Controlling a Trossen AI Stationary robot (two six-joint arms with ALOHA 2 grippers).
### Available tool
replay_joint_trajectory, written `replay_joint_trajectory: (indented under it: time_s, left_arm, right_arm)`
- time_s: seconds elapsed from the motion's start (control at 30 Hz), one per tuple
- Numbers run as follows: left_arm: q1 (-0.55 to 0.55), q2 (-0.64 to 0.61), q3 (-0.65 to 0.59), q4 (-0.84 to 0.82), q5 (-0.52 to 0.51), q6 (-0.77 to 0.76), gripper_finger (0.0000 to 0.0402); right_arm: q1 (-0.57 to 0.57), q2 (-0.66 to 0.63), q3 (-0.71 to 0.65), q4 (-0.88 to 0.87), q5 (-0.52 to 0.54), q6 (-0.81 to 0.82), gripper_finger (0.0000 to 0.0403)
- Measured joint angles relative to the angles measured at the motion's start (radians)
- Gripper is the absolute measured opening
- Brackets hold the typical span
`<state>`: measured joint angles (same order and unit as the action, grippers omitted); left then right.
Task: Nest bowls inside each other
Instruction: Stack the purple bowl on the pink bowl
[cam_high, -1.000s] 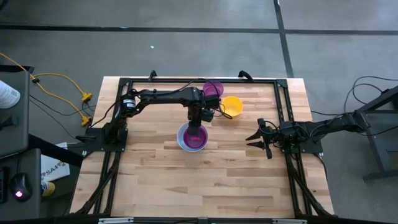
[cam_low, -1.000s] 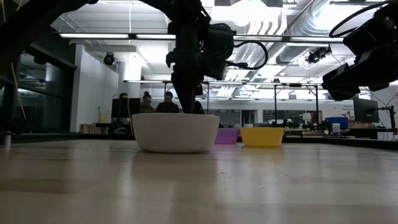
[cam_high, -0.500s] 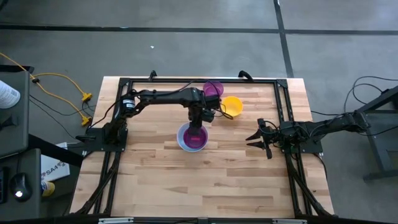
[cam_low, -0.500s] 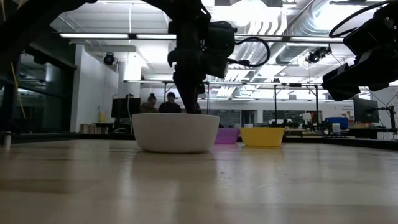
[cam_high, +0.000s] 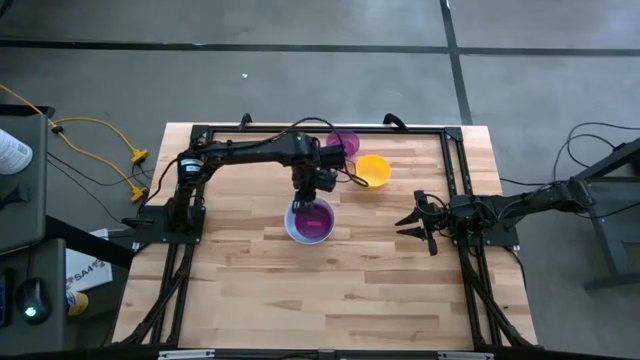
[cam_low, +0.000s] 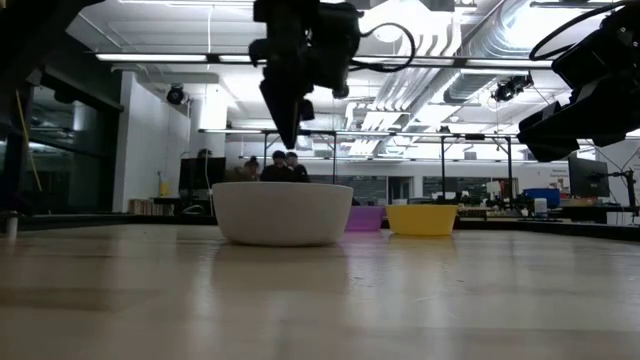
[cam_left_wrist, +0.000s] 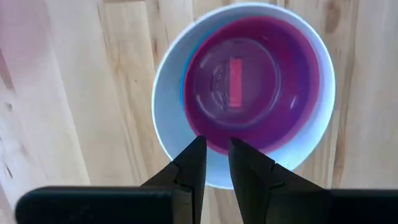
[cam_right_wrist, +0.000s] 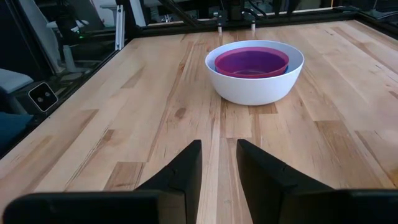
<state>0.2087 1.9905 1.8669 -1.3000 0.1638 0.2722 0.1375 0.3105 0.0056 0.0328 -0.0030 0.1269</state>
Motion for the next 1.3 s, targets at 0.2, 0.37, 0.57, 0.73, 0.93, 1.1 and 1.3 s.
replay_joint_trajectory:
  time_s: [0.2,0.37,0.57,0.73,0.93,1.1,1.3]
  left_arm:
    - [-0.008,-0.156,-0.259,0.180,0.063,-0.055,0.0068]
    - [-0.008,-0.324,-0.510,0.346,0.064,-0.153,0.0068]
    - [-0.008,-0.502,-0.734,0.453,0.062,-0.200,0.0067]
    - [-0.006,-0.614,-0.863,0.513,0.059,-0.199,0.0067]
    - [-0.006,-0.727,-0.979,0.544,0.035,-0.200,0.0067]
    - [-0.006,-0.814,-1.062,0.569,0.034,-0.213,0.0067]
    - [-0.006,-0.894,-1.138,0.590,0.034,-0.225,0.0067]
  right_arm:
    - [0.000,0.000,0.000,0.000,0.000,0.000,0.0094]
    - [0.000,0.000,0.000,0.000,0.000,0.000,0.0094]
    - [0.000,0.000,0.000,-0.001,0.000,0.000,0.0094]
    - [0.000,0.000,0.000,0.000,0.000,0.000,0.0094]
    - [0.000,0.000,0.000,-0.003,0.000,0.000,0.0094]
    - [0.000,0.000,0.000,-0.002,0.000,0.000,0.0094]
    - [0.000,0.000,0.000,-0.002,0.000,0.000,0.0094]
